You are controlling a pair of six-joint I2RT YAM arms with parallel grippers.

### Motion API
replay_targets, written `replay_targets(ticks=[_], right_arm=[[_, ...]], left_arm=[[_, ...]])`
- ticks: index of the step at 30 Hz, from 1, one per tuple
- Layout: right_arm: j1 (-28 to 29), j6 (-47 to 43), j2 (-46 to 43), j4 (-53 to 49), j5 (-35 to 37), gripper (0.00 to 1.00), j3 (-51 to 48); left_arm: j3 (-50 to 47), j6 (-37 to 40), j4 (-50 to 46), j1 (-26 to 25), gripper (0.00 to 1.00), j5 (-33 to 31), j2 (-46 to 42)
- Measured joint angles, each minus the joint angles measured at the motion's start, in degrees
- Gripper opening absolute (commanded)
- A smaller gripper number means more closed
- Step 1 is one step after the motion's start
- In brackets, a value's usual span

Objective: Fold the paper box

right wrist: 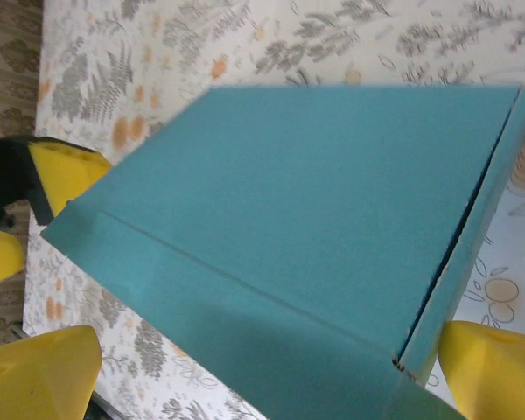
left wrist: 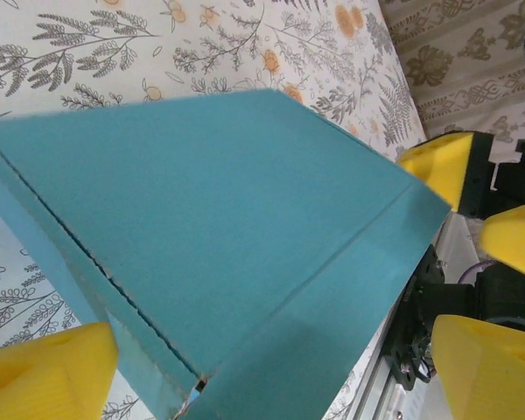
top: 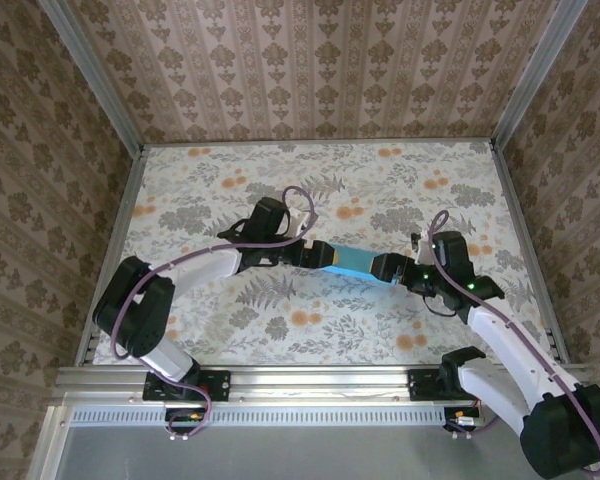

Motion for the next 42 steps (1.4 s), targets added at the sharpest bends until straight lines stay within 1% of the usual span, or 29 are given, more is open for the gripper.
replay_targets(ticks=[6,13,25,33,38,40,42], right_arm=[[0.0,0.0,0.6,-2.1,-0.2,1.0,5.3],[0.0,0.1,3.8,-3.5,-0.8,1.0,7.7],[-0.3,0.7,8.2,-3.5,-1.7,1.0,8.4],[-0.5,0.6,9.2,-3.5,-1.7,1.0,8.5],[-0.5,-1.1,9.0,-4.7,-1.4,1.0,9.1],[-0.7,-2.7,8.2,-6.1,-0.6,1.0,9.5],[-0.7,-4.2,7.3,-8.2,0.2,0.96,10.1]], left_arm=[[0.4,-1.2,-2.0,0.4,0.93,-0.9,-2.7],[0.8,-3.8,-2.8,1.1,0.94,-1.5,-3.1],[0.9,-5.2,-2.6,2.4,0.96,-1.5,-3.2],[1.2,-5.1,-2.7,3.0,0.98,-1.5,-3.1],[1.3,-3.2,-4.3,3.1,0.91,-1.6,-3.3],[1.4,-0.7,-6.3,3.4,0.87,-1.6,-4.2],[1.7,2.1,-9.0,3.8,0.82,-2.4,-5.7]])
